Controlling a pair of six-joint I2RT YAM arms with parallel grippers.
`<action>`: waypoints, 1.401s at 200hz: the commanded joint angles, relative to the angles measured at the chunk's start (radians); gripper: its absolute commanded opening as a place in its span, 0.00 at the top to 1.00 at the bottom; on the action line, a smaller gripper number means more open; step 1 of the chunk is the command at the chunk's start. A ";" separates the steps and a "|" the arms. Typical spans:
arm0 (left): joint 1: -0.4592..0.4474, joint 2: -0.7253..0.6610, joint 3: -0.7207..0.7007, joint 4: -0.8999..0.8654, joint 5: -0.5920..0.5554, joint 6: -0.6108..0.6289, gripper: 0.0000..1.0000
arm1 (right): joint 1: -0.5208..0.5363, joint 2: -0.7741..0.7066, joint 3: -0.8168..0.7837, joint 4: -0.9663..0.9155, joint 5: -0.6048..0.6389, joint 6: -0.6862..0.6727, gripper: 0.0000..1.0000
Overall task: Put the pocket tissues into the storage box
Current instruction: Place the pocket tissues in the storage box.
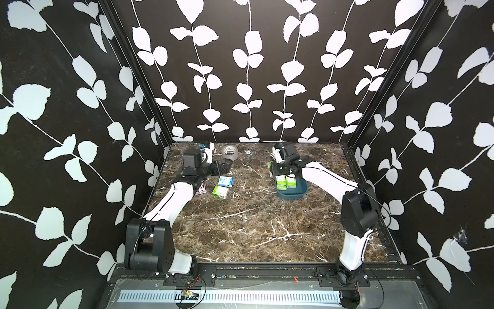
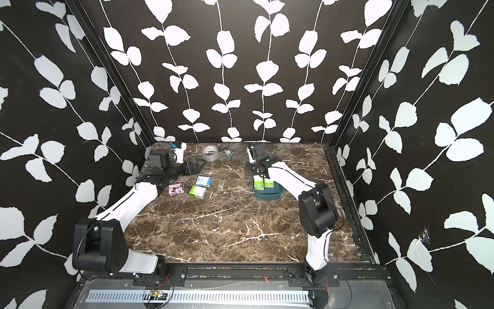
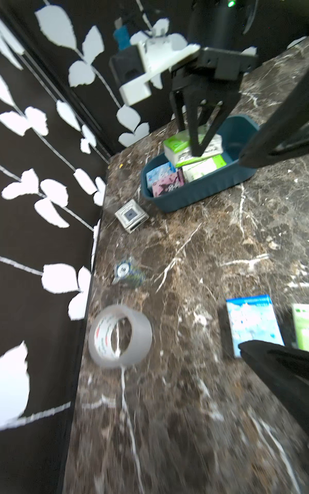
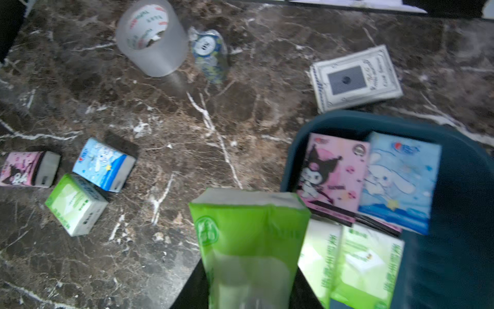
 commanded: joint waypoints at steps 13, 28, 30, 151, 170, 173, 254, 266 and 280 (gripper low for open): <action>-0.078 0.039 0.053 0.042 0.003 0.018 0.01 | -0.079 -0.055 -0.044 -0.047 0.082 0.050 0.63; -0.108 0.057 0.067 0.044 -0.002 0.015 0.01 | -0.109 -0.063 -0.060 -0.058 0.081 0.059 0.63; -0.111 0.060 0.068 0.043 -0.005 0.015 0.01 | -0.114 -0.063 -0.062 -0.057 0.080 0.060 0.63; -0.146 0.096 0.112 0.018 -0.057 0.018 0.01 | -0.165 0.019 -0.088 -0.068 0.028 0.055 0.63; -0.146 0.099 0.119 0.012 -0.060 0.022 0.01 | -0.165 0.028 -0.090 -0.066 0.022 0.054 0.63; -0.146 0.099 0.120 0.012 -0.061 0.022 0.01 | -0.165 0.028 -0.091 -0.066 0.019 0.054 0.63; -0.146 0.099 0.119 0.005 -0.071 0.025 0.01 | -0.164 0.081 -0.090 -0.046 -0.005 0.059 0.63; -0.147 0.097 0.118 0.001 -0.072 0.028 0.01 | -0.164 0.092 -0.082 -0.043 -0.009 0.060 0.63; -0.146 0.097 0.118 -0.001 -0.072 0.032 0.01 | -0.162 0.103 -0.071 -0.042 -0.010 0.061 0.63</action>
